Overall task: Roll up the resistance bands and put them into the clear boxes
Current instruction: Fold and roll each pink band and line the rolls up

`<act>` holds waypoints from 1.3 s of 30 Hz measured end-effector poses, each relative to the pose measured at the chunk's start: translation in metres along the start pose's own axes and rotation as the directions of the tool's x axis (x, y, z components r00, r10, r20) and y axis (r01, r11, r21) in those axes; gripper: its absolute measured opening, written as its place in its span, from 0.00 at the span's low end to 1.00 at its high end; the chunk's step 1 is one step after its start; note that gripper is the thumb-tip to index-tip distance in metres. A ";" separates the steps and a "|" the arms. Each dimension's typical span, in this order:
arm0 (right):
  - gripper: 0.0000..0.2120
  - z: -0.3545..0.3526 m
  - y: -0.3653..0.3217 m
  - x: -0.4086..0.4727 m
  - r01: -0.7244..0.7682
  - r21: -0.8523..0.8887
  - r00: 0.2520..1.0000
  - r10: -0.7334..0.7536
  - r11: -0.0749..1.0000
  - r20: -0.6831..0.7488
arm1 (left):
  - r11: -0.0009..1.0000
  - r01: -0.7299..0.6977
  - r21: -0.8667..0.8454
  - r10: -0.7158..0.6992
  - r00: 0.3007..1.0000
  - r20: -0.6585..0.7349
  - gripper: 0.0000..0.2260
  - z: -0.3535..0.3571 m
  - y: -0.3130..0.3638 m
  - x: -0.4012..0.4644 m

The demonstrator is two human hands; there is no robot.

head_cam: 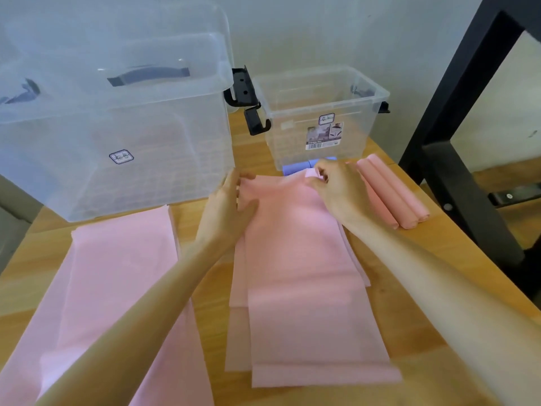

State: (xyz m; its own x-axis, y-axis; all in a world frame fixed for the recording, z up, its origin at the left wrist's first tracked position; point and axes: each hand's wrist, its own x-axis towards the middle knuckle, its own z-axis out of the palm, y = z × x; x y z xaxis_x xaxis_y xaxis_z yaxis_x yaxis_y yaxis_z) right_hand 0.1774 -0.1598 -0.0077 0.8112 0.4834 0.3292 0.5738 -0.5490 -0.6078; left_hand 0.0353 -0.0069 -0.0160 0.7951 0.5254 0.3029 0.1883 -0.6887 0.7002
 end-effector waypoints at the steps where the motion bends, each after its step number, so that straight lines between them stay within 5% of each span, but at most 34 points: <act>1: 0.19 0.002 0.000 0.002 0.000 -0.061 1.000 0.000 0.998 -0.003 | 0.999 -0.021 0.049 0.021 1.000 0.005 0.19 0.002 -0.002 0.001; 6: 0.03 0.011 0.002 0.003 0.077 -0.272 0.996 -0.084 0.959 -0.016 | 0.917 -0.173 0.361 0.194 0.981 -0.024 0.18 0.006 -0.010 -0.002; 11: 0.14 0.016 0.005 -0.010 0.237 -0.429 0.934 -0.326 0.872 -0.146 | 0.901 -0.334 0.277 0.298 0.940 0.164 0.19 0.009 -0.009 -0.003; 14: 0.11 0.027 0.001 -0.026 0.360 -0.327 0.929 -0.368 0.874 0.038 | 0.946 -0.223 0.234 0.147 0.941 0.304 0.25 0.015 -0.010 -0.006; 18: 0.19 0.031 0.003 -0.038 0.223 -0.215 0.959 -0.174 0.951 0.222 | 0.925 -0.194 0.328 0.074 0.935 0.346 0.29 0.021 -0.015 -0.009; 28: 0.20 0.006 -0.002 -0.060 0.200 -0.115 0.967 -0.177 0.973 0.185 | 0.941 -0.169 0.294 0.071 0.946 0.317 0.26 0.003 -0.009 -0.022; 35: 0.08 -0.035 -0.012 -0.141 0.241 0.094 0.962 -0.251 0.966 0.110 | 0.936 -0.278 0.214 0.213 0.936 0.282 0.20 -0.025 0.004 -0.093; 39: 0.12 -0.046 -0.011 -0.191 0.212 0.129 0.960 -0.231 0.969 0.158 | 0.927 -0.333 0.171 0.274 0.915 0.296 0.24 -0.031 0.017 -0.148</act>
State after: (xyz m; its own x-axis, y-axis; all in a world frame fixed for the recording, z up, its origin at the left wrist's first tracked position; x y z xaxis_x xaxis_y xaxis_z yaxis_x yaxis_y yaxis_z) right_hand 0.0211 -0.2772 -0.0309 0.6281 0.6986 0.3427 0.7133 -0.3410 -0.6123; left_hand -0.0975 -0.0807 -0.0289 0.9499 0.1440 0.2774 0.0084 -0.8989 0.4381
